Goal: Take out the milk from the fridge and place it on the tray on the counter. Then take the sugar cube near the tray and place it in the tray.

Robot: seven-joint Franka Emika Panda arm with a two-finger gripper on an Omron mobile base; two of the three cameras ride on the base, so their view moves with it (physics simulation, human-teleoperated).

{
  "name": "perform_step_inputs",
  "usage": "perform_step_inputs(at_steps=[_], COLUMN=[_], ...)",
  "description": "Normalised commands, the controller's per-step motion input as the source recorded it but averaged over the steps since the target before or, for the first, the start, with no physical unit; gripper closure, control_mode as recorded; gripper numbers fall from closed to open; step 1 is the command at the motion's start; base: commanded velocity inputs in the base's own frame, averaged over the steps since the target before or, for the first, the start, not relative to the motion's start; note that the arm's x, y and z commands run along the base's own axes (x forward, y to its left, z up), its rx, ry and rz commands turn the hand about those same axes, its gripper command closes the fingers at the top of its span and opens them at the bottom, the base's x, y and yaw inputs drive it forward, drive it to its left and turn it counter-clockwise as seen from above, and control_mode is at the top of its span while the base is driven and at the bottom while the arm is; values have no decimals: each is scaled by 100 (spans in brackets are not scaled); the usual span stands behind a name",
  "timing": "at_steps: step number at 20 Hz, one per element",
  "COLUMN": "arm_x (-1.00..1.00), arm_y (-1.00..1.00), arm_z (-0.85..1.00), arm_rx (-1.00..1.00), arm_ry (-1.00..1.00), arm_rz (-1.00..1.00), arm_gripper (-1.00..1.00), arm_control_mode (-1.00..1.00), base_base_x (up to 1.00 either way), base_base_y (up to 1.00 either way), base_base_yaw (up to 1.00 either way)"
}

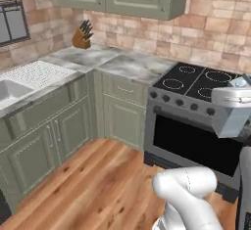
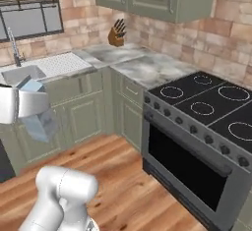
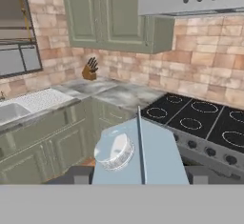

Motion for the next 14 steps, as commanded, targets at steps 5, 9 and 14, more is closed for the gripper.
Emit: perform_step_inputs(at_steps=[5,9,14], arm_x=[0,0,0], arm_y=[0,0,0], arm_z=[0,0,0], arm_rx=[0,0,0], arm_ry=[0,0,0], arm_rz=[0,0,0], arm_gripper=[100,100,100], arm_control_mode=[100,100,100], base_base_x=[38,46,66], base_base_y=[0,0,13], base_base_yaw=[88,89,77])
